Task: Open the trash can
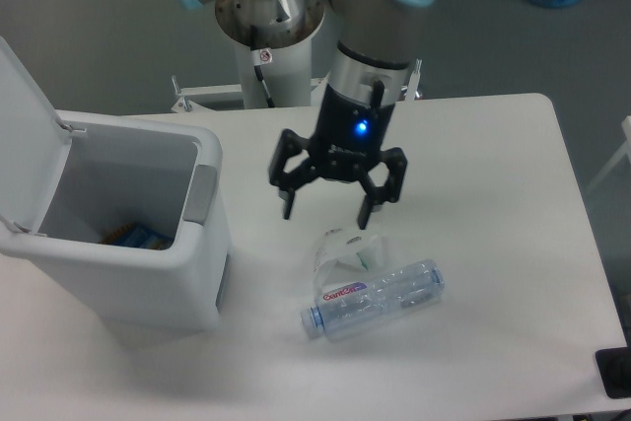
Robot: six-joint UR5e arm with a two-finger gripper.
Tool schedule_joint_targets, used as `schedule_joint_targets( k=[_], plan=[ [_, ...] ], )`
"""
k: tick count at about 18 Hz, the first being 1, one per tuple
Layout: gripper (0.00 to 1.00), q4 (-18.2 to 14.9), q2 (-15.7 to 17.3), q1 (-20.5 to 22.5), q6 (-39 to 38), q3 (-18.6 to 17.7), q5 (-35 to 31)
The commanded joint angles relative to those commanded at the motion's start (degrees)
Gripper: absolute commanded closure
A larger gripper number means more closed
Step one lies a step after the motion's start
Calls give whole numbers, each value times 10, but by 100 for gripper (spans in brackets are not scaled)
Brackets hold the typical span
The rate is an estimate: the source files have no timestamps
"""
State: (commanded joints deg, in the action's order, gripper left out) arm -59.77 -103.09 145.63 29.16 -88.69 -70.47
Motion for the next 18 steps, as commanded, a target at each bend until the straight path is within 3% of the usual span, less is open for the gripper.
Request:
schedule_joint_targets(
  k=[3,9,12,18],
  plan=[
    [0,-1,-24,17,95,9,-62],
    [0,-3,-74,51,226,49,-97],
    [0,-1,-87,50,303,48,-129],
    [0,0,-103,48,325,45,-165]
  ],
)
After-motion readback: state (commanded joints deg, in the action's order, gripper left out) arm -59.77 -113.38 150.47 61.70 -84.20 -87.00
